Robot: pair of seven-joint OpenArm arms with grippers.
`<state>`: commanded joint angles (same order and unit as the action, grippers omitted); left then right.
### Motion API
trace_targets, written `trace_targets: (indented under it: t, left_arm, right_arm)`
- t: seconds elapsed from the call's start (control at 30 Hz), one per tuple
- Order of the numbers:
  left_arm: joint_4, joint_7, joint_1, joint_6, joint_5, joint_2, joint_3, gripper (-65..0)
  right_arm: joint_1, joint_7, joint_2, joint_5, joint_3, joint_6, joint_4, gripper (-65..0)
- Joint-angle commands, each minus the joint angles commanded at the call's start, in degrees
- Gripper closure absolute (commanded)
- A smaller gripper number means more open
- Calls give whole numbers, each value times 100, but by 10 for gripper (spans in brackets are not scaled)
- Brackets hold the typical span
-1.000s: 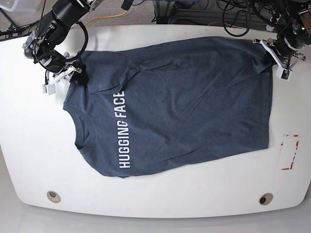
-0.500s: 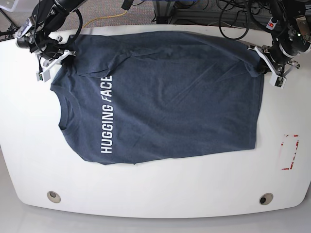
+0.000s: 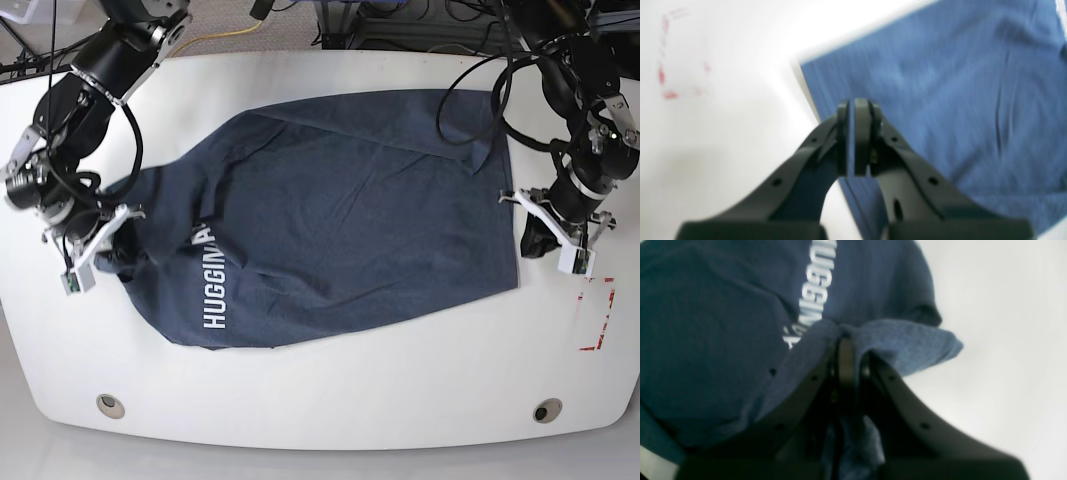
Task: Fold the T-shirt properly
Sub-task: 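Fold the grasped edge over the shirt toward the HUGGING FACE print, then move the left gripper along the folded edge and regrasp it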
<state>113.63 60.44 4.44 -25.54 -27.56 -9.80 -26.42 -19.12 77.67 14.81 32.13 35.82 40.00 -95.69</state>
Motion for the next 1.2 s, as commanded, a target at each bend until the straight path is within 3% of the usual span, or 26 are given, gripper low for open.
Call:
trace_targets:
  t: [0.13, 0.2, 0.4, 0.47, 0.67, 0.8, 0.97, 1.2]
  left_arm:
    - [-9, 97, 633, 97, 18, -9, 0, -7]
    - [-9, 290, 976, 97, 18, -9, 0, -8]
    - [0, 853, 853, 62, 158, 0, 404, -15]
    - [18, 932, 448, 18, -18, 0, 413, -57]
    - [9, 1081, -580, -818, -914, 0, 360, -236]
    - [-44, 1433, -738, -870, -1380, 35, 475, -314]
    - [-132, 1451, -976, -870, -1020, 158, 879, -363]
    - [-809, 1371, -1134, -870, -809, 378, 1257, -360]
  right_arm:
    - [-941, -176, -9, -659, -105, 0, 712, 0]
    - [-1301, -440, 35, -914, -484, 0, 1055, 0]
    - [-1714, -677, 176, -1020, -914, 0, 1477, 0]
    - [-1697, -695, 176, -1020, -923, 0, 1503, 0]
    - [-1327, -800, 167, -1020, -932, 0, 1495, 0]
    - [-1099, -844, 185, -1020, -932, 0, 1503, 0]
    - [-958, -844, 185, -1020, -923, 0, 1495, 0]
    - [-818, -844, 176, -1020, -905, 0, 1486, 0]
